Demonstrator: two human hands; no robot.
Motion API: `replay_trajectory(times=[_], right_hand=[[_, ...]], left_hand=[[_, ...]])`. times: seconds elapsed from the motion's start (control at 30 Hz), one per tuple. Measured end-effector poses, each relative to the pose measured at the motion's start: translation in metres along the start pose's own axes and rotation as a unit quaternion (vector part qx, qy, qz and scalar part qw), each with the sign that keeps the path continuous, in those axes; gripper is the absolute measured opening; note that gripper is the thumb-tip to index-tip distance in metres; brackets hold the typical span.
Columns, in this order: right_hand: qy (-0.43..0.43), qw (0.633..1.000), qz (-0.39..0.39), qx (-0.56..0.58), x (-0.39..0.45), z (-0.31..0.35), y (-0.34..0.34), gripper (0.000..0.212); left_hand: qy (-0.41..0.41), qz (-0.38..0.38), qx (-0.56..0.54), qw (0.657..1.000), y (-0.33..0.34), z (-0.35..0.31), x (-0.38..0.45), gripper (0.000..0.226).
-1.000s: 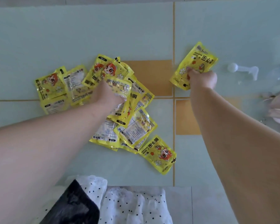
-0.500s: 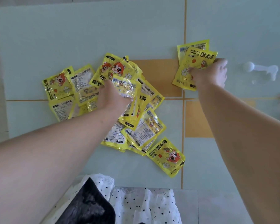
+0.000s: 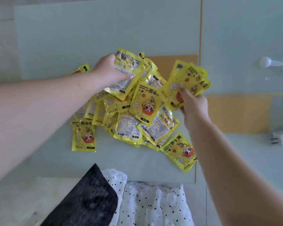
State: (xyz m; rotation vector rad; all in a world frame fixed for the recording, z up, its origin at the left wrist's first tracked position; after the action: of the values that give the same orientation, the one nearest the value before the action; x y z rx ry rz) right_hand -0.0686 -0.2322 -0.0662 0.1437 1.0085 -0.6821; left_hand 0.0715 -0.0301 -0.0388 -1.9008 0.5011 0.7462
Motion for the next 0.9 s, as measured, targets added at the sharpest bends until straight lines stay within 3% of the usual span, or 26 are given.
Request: replay_trajectory(times=[0.13,0.4,0.7,0.9], right_hand=[[0.04,0.999,0.016,-0.005,-0.032,-0.039,0.02,0.023],[-0.008,0.998,-0.014,-0.067,-0.042,-0.063,0.054,0.017],[0.002,0.999,-0.014,-0.047,-0.039,-0.066,0.053,0.017],[0.0,1.0,-0.017,-0.017,-0.037,-0.063,0.046,0.02]], left_hand=[[0.029,-0.001,0.014,0.999,-0.007,-0.012,0.017,0.088],[0.052,-0.043,0.086,0.994,0.008,-0.018,0.029,0.046],[0.023,-0.048,0.065,0.996,0.008,0.001,0.029,0.058],[0.021,-0.024,0.046,0.998,0.011,0.001,0.024,0.054]])
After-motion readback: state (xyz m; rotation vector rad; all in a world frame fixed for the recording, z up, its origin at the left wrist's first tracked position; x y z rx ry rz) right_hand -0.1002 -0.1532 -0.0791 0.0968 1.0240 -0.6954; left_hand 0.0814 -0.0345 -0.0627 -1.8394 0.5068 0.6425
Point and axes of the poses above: each hand's wrist, its own x-axis towards the middle knuckle, its own y-axis out of the palm, z = x × y, the point moved 4 cm from there along x, towards the middle knuckle, and after that the axes turned 5 degrees about x, right-handed, at the moved point
